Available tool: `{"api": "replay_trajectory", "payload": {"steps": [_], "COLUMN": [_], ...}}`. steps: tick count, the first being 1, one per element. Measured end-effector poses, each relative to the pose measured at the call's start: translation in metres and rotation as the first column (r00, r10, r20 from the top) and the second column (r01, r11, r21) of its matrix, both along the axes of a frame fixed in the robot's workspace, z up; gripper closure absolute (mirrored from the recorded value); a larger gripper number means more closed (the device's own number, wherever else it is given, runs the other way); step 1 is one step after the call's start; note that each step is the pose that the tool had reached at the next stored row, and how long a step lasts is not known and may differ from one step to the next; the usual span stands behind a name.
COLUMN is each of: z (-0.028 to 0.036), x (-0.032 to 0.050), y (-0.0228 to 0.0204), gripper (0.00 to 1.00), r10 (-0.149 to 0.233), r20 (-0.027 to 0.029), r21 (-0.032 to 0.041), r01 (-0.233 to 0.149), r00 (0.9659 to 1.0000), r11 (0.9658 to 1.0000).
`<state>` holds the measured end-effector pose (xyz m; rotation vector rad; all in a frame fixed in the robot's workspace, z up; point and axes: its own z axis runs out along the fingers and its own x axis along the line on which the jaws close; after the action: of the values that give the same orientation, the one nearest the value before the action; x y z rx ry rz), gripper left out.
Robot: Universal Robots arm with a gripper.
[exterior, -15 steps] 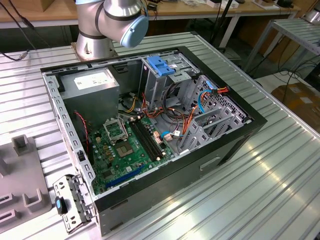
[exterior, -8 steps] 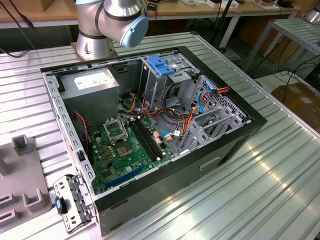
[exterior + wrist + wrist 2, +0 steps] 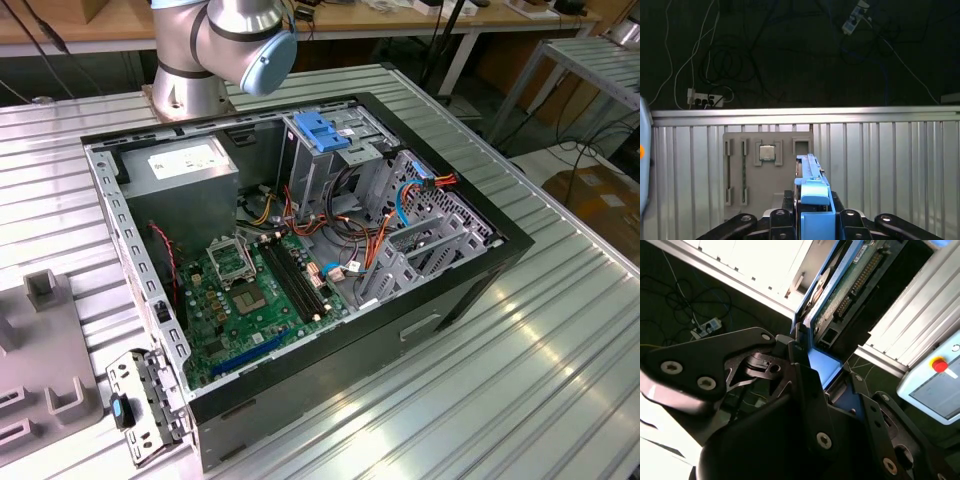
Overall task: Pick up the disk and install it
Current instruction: 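Pick up the disk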
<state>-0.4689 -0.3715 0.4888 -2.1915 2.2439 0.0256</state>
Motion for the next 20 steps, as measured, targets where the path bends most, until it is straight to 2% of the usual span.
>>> {"api": "replay_trajectory", "payload": {"steps": [2,4,13,20], "z": [0.0062,0.0087,0.0100,0.0100], "x": [0.0001,0.0001,0.0005,0.0096], "y": [0.0000,0.0000,0.0000,0.0000], "gripper": [0.63,0.63,0.63,0.63], "r10": [0.000,0.000,0.000,0.000], "r20": [-0.0008,-0.0009,-0.0008,-0.0009], "r21": [-0.0001,-0.0001,0.0000,0.0000], "r01": [0.000,0.000,0.000,0.000], "r00": [1.0000,1.0000,1.0000,1.0000], "r11": [1.0000,1.0000,1.0000,1.0000]}}
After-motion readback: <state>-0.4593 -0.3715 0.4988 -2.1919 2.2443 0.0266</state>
